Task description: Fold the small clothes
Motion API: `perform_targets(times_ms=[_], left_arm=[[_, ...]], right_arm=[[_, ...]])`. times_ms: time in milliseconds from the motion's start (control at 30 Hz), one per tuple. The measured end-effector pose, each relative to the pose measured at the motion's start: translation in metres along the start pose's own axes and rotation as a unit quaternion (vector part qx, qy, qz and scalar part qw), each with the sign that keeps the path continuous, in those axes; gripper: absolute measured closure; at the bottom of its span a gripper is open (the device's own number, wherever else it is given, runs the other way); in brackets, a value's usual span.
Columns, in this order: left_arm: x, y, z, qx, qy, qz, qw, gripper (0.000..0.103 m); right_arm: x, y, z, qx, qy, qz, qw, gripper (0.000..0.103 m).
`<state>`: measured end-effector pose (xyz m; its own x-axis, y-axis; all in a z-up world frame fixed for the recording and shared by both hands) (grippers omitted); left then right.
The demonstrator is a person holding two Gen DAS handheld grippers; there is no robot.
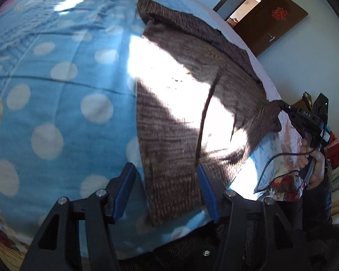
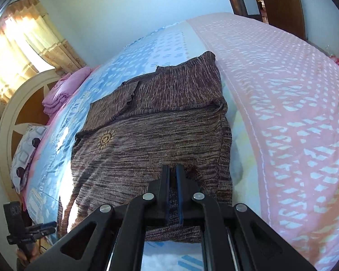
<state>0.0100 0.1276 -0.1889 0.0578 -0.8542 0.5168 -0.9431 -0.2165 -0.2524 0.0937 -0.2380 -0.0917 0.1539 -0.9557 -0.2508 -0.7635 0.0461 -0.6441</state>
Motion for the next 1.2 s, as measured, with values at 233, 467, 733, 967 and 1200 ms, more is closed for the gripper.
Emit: perform_targets(times_ms=[233,467,733,967,1200], left_arm=[[0.02,0.001,0.016,-0.013,-0.024,0.03,0.9992,0.091],[0.037,-0.043,-0.007,0.012,0.021,0.012,0.9996,0.097],[0.052,-0.15,-0.016,0.074,0.011,-0.008,0.9972,0.097],[0.065,-0.145,-0.027,0.11,-0.023,0.114,0.9871,0.08],[0.049,-0.096,-0.038,0.137,-0.043,0.19,0.9712,0.032]], right_arm=[[0.002,0.012,-0.022,0.016,-0.004,0.012,1.0,0.098],[-0.004,-0.011,-0.028,0.022,-0.006,-0.007,1.0,0.098],[0.024,-0.062,0.021,0.023,0.014,0.023,0.999,0.099],[0.034,-0.058,0.048,-0.011,0.036,0.034,0.999,0.099],[-0.09,-0.015,-0.002,-0.005,-0.165,-0.078,0.983,0.05]])
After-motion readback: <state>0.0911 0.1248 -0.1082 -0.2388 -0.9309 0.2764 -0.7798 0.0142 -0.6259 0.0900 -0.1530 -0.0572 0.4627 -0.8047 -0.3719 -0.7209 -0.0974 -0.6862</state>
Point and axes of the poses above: each gripper's, at about its wrist camera, not at the fingertips, and z roughly the way its jaws point, x to its right, y to its underside, the point moved 7 cm from there along z, roughly the way its jaws point, and after that the axes turned 12 degrees about -z, right-handed, at the moved point
